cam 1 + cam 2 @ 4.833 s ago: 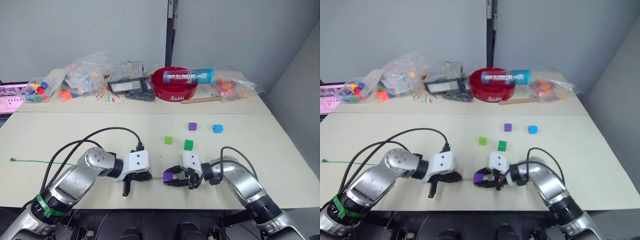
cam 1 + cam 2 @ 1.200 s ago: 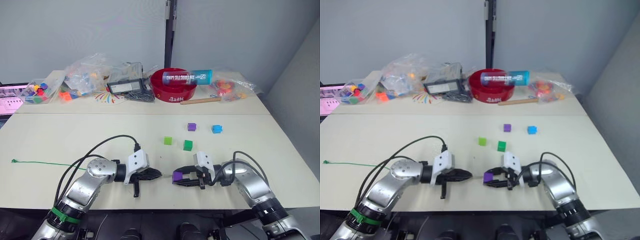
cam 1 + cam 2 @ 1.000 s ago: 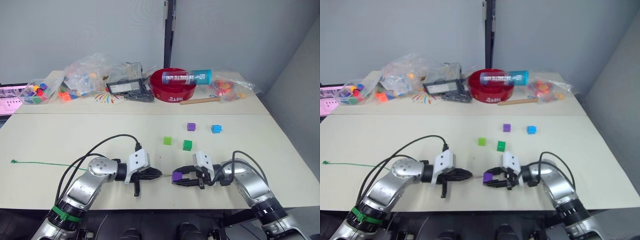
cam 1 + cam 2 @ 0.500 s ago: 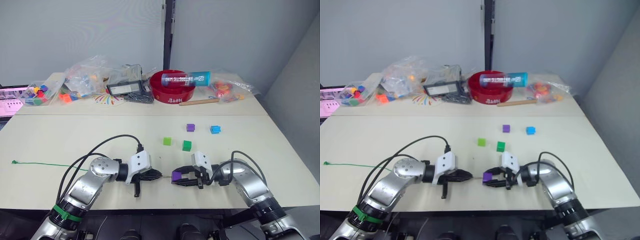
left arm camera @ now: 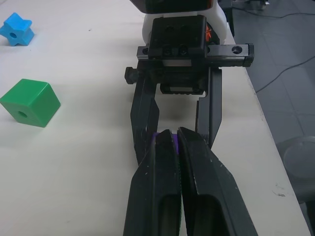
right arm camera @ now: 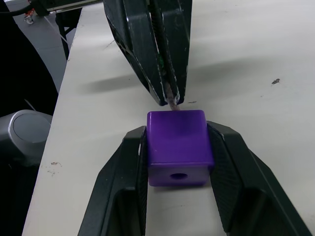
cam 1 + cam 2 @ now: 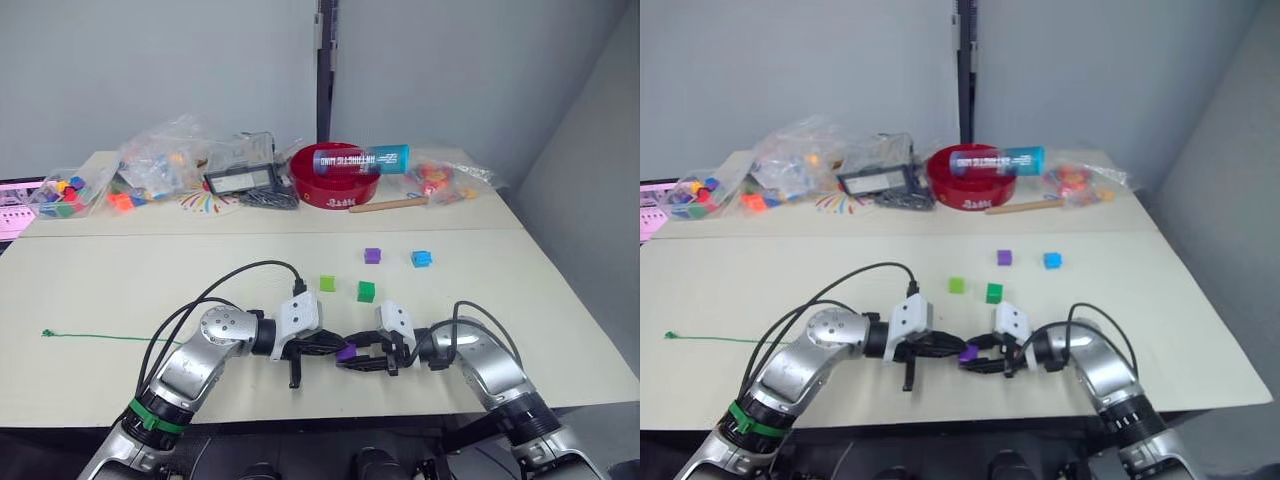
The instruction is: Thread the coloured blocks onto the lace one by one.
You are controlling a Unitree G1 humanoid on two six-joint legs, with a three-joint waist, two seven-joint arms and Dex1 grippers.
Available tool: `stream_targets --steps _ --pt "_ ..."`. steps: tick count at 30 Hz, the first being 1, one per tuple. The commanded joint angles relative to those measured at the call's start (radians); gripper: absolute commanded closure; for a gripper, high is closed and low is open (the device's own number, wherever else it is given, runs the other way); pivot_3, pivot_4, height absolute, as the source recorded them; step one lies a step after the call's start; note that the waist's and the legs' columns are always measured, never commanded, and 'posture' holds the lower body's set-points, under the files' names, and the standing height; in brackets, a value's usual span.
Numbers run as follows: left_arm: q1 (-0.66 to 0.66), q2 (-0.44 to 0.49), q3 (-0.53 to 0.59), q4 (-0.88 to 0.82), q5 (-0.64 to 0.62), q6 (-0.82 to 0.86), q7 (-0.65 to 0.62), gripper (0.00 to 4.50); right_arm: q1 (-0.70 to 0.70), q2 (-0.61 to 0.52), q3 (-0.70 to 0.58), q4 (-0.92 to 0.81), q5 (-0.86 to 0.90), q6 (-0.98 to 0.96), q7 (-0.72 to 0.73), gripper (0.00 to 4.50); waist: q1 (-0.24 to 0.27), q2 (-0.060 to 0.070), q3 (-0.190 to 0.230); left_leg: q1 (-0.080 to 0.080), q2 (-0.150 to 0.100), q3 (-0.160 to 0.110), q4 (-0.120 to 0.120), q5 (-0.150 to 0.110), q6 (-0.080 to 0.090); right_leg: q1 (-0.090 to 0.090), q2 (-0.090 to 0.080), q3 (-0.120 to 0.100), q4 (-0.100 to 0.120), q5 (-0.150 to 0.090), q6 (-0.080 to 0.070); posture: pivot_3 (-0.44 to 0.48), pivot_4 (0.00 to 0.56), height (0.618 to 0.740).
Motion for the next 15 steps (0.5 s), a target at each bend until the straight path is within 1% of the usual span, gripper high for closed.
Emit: stream_targets --steps 1,7,12,15 --pt "0.004 0.025 -0.011 -0.003 -0.003 0.016 -0.018 4.50 0.000 0.002 0.019 0.045 -0.045 0.027 -0.034 3.32 0.000 0.000 0.000 0.000 0.000 0.000 0.000 0.000 0.000 0.000 0.000 0.000 0.000 0.000 0.000 0.000 0.150 0.731" --pt "0.005 0.068 0.049 0.032 -0.012 -0.007 -0.013 4.50 0.006 -0.010 0.013 0.052 -0.048 0.017 -0.031 3.32 0.001 0.000 0.000 0.004 0.000 0.000 0.000 0.000 0.000 0.000 0.000 0.000 0.000 0.000 0.000 0.000 0.150 0.731" --pt "0.074 0.152 0.115 0.038 -0.030 -0.035 -0.042 4.50 0.012 -0.012 0.007 0.053 -0.048 0.017 -0.040 3.32 0.000 0.000 0.000 0.004 0.001 0.000 0.000 0.000 0.000 -0.002 0.000 0.000 0.000 0.000 0.000 0.000 0.150 0.731" --pt "0.115 0.193 0.129 0.059 -0.021 -0.077 -0.063 4.50 0.016 -0.009 0.008 0.053 -0.048 0.014 -0.043 3.32 0.001 0.000 0.000 0.004 0.001 0.000 0.000 0.000 0.000 -0.002 0.000 0.000 -0.001 0.000 0.000 0.000 0.150 0.731"
